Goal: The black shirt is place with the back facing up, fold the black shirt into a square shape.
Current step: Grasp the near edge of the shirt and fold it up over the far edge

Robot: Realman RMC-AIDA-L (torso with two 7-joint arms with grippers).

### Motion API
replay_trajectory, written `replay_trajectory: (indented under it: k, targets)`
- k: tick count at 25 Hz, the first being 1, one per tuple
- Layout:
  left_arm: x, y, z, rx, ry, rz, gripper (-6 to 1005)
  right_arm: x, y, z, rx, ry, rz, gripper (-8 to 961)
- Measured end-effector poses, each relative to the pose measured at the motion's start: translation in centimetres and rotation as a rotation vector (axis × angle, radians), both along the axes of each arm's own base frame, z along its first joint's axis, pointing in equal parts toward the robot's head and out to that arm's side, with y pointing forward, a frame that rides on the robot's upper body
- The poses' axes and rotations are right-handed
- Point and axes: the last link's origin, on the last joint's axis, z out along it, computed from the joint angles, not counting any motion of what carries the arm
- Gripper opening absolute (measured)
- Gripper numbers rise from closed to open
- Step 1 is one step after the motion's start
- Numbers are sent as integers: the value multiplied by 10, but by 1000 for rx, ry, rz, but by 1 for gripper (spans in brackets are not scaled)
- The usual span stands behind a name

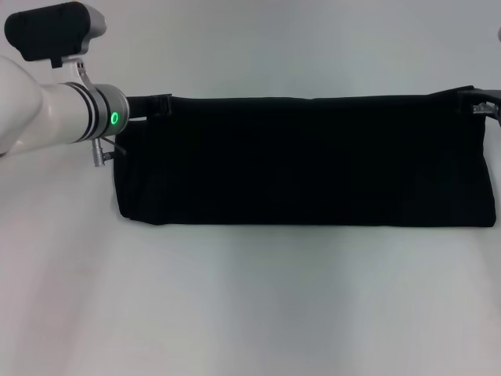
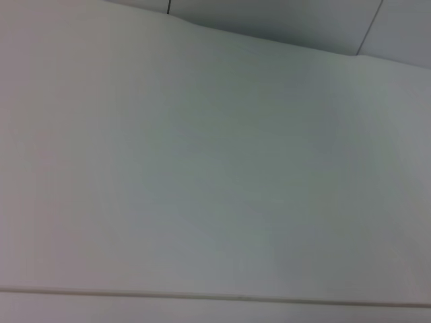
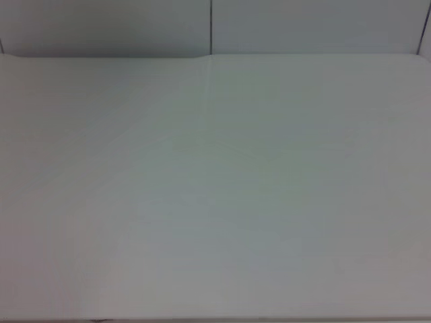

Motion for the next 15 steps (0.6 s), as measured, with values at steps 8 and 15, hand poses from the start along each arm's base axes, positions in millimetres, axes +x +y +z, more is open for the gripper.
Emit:
replay_trajectory:
  k: [8,15]
  targets:
    - [1,-1,-6,27,4,2,7,0,-1,-2,-23,10,-6,131]
    - [9,3,1,30,-70,8,125,-1,4,20,-64,118,-46,165]
